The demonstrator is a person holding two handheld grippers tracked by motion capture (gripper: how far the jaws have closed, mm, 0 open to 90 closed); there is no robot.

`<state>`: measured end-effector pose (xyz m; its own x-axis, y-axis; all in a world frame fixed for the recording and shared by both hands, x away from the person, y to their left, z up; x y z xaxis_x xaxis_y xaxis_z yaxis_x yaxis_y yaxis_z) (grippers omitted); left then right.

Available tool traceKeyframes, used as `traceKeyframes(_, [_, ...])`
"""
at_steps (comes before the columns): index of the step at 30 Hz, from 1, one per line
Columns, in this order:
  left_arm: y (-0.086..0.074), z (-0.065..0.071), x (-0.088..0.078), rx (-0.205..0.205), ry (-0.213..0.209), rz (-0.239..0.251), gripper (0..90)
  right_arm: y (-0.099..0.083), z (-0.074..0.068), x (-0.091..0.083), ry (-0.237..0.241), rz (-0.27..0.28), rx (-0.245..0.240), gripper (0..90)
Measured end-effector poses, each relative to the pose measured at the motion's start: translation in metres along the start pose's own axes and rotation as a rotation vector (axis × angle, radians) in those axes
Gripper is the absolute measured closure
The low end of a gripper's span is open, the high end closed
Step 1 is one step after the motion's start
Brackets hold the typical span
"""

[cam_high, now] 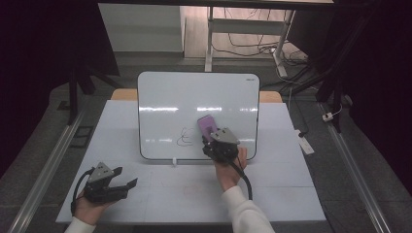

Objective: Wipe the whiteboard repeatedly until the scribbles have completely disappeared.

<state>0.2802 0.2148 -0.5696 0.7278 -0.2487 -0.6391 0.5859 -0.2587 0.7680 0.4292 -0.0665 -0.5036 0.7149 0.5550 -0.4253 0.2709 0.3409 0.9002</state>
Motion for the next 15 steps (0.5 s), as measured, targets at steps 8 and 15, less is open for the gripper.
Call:
traceKeyframes(8, [0.000,0.001,0.001,0.003,-0.006,-0.003,27.7,0.005,-0.039,0.022,0.060,0.004,-0.013,41.4])
traceKeyframes(15, [-0.001,0.001,0.001,0.005,-0.008,-0.003,27.7,0.003,-0.092,0.047,0.147,-0.021,-0.072,41.4])
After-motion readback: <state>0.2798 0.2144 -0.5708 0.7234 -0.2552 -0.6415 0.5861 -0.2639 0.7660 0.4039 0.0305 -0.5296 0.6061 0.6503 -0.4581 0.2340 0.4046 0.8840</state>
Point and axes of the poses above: each handheld gripper's, and its own axes: x roughly forward along the jaws, y roughly out of its top, z roughly to its right, the point moved 9 cm from there along x, roughly forward along the jaws, and after that the axes turned 12 degrees about y, right-handed, at the moved point
